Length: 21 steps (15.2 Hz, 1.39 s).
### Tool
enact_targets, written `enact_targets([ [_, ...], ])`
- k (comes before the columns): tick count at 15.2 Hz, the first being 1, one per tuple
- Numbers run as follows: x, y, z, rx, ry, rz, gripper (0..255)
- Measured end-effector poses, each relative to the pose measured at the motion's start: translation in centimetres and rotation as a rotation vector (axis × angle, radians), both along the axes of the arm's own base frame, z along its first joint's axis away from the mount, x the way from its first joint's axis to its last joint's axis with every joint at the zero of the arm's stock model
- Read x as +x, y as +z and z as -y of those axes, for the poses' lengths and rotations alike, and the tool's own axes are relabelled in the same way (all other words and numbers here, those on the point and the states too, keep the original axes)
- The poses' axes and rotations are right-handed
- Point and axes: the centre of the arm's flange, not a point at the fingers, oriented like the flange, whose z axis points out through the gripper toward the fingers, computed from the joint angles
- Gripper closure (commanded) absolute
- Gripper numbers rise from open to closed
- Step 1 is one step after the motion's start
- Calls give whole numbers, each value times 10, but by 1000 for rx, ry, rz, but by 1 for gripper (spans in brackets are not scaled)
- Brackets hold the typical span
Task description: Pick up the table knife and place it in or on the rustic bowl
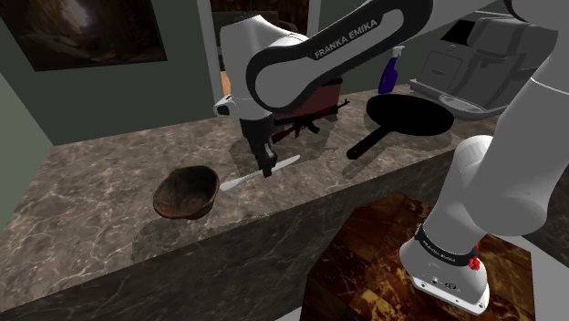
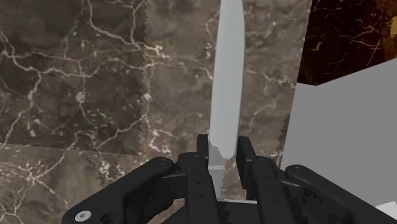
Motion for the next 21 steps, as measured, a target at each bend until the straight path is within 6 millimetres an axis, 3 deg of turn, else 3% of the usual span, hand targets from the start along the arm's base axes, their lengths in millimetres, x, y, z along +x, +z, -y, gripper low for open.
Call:
enact_targets([
  [17, 0, 89, 0, 0, 0, 0, 255],
  [21, 23, 96, -33, -1, 0, 0, 255],
])
